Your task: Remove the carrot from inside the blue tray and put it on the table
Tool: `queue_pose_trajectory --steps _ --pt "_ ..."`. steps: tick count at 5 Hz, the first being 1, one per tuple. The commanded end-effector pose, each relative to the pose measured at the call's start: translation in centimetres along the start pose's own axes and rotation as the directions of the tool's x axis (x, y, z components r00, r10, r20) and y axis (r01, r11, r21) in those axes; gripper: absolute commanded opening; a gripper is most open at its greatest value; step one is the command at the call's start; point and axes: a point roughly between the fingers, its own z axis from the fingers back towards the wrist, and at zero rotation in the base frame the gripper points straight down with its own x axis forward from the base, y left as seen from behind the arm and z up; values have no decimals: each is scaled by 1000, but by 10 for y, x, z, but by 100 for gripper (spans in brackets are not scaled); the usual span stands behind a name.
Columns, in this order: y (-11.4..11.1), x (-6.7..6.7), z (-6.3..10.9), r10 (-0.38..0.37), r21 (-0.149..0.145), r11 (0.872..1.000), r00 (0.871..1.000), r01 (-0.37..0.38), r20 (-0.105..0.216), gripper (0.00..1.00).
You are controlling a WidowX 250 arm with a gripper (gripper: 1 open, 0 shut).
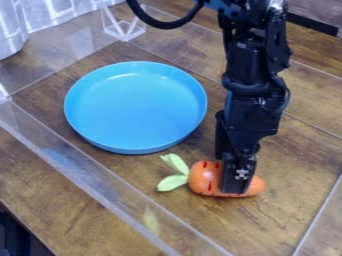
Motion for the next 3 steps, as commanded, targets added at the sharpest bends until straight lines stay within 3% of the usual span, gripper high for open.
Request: queue_pose_trajectory --steps 1,2,3 --pt "6 2 25 9 48 999 998 -12 65 0" --pt "5 3 26 10 42 999 997 -14 79 100" --pt "5 4 27 10 38 999 996 -13 88 100"
